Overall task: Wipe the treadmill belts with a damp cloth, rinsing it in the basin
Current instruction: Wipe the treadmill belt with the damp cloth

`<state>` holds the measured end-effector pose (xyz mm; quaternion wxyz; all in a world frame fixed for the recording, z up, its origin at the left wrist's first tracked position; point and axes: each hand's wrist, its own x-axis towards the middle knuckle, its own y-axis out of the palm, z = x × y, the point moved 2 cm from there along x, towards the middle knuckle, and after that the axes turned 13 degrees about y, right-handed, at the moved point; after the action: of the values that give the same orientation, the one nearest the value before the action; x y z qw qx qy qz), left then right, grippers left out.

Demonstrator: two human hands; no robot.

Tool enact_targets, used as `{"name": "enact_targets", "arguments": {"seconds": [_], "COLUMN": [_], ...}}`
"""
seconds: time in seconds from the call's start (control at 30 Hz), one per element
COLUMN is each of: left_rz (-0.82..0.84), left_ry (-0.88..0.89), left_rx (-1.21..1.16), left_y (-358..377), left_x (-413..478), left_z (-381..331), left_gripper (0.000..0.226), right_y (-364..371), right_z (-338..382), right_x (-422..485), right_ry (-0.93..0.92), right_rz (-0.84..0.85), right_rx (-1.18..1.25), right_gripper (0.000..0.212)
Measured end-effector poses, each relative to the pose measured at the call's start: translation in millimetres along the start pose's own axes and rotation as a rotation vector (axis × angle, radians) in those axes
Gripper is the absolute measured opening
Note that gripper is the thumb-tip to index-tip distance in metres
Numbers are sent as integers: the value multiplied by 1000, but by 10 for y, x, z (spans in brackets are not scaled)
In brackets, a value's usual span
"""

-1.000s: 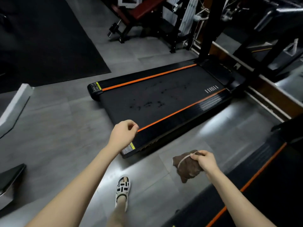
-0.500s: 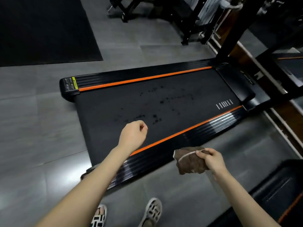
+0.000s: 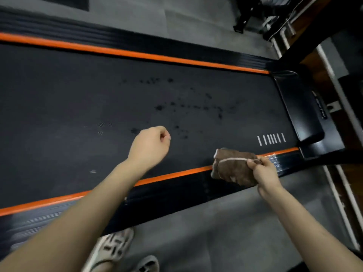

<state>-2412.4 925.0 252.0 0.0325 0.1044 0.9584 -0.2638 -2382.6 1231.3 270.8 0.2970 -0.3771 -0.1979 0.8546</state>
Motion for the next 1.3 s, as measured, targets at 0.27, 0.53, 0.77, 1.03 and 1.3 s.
{"name": "enact_targets", "arguments": {"seconds": [0.27, 0.53, 0.77, 1.03, 1.3], "left_rz": [96, 152, 91, 137, 16], "left_ry": [45, 266, 302, 318, 364], "left_rx": [28, 114, 220, 629, 880], "left_y": [1703, 3353, 4594, 5696, 6099], "left_x": [1380, 2515, 3218, 3722, 3778], "left_z": [-63, -351, -589, -763, -647], "left_gripper": [17, 21, 24, 48, 56], "right_y": [-688, -1394, -1508, -1314, -1205], "right_z": [129, 249, 114, -341, -426], "right_x": [2404, 4235, 5445, 6038, 6336], "right_ry": [13, -85, -247, -708, -999], "right_rz": [-282, -669, -279, -12, -33], "right_rx": [4, -199, -412, -1008, -946], "right_gripper": [19, 20, 43, 75, 71]}}
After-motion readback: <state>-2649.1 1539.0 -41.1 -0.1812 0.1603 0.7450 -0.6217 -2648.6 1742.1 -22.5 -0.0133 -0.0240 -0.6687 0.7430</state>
